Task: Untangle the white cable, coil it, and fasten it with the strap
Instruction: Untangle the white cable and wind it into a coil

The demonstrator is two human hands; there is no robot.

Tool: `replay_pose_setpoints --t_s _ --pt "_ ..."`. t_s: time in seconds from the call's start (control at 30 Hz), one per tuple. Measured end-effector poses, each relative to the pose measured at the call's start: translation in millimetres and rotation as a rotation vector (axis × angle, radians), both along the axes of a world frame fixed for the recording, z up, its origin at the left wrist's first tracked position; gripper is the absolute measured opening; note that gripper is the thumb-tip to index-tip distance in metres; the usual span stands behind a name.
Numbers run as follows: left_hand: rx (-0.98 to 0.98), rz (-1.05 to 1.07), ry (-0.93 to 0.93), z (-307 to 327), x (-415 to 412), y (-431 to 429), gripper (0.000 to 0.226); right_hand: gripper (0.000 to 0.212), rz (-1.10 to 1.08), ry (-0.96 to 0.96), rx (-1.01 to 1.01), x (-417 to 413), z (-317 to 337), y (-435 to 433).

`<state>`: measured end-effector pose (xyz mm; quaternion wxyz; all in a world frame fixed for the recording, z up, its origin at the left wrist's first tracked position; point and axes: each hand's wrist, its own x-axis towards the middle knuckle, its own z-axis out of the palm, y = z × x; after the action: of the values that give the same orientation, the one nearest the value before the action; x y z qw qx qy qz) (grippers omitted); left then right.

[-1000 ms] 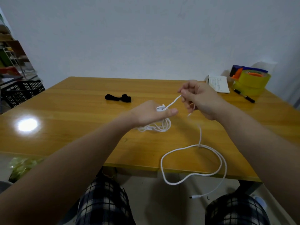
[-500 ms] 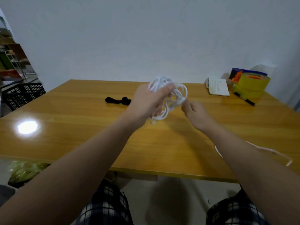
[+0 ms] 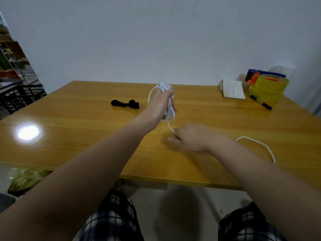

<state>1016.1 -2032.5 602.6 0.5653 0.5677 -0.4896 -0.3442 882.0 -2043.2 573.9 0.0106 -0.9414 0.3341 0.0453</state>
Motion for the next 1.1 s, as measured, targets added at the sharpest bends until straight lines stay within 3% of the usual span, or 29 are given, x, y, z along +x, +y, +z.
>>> replay_pose_setpoints --t_s 0.2,0.37,0.43,0.53,0.63,0.67,0.73,0.8,0.87,1.0,1.1 --pt "0.059 0.056 -0.321 -15.3 15.9 -3.2 0.03 0.03 0.035 -0.1 -0.102 -17.2 8.0 -8.8" --pt "0.116 0.248 -0.335 -21.7 28.7 -14.8 0.051 0.03 0.083 -0.149 -0.194 -29.0 7.9 -14.3" --pt "0.165 0.175 -0.303 -21.0 23.3 -13.6 0.045 0.028 0.157 -0.156 -0.266 -27.7 10.8 -14.4" --pt "0.153 -0.095 -0.223 -18.6 6.0 -4.6 0.024 0.022 0.289 -0.25 -0.35 -22.0 21.0 -12.9" --pt "0.17 -0.215 -0.208 -17.5 -3.8 2.9 0.008 0.022 0.221 -0.315 -0.242 -18.0 30.7 -14.5" --pt "0.19 -0.232 -0.193 -16.1 -4.8 5.7 0.01 0.022 0.158 -0.331 -0.167 -18.5 33.5 -15.2" --pt "0.204 -0.296 -0.189 -13.5 -5.1 9.0 0.034 0.028 0.049 -0.41 -0.093 -22.2 35.3 -19.8" --pt "0.214 -0.344 -0.275 -9.3 -6.6 14.5 0.056 0.053 -0.059 -0.429 -0.149 -27.1 35.7 -25.0" --pt "0.193 -0.354 -0.36 -6.9 -9.1 20.3 0.06 0.068 -0.153 -0.392 -0.229 -31.0 35.7 -26.6" --pt "0.17 -0.416 -0.46 -5.9 -8.5 25.8 0.071 0.05 -0.229 -0.311 -0.337 -32.7 39.9 -26.6" --pt "0.214 -0.445 -0.571 -4.7 -4.6 29.4 0.056 0.051 -0.09 -0.42 -0.12 -38.8 40.6 -32.1"
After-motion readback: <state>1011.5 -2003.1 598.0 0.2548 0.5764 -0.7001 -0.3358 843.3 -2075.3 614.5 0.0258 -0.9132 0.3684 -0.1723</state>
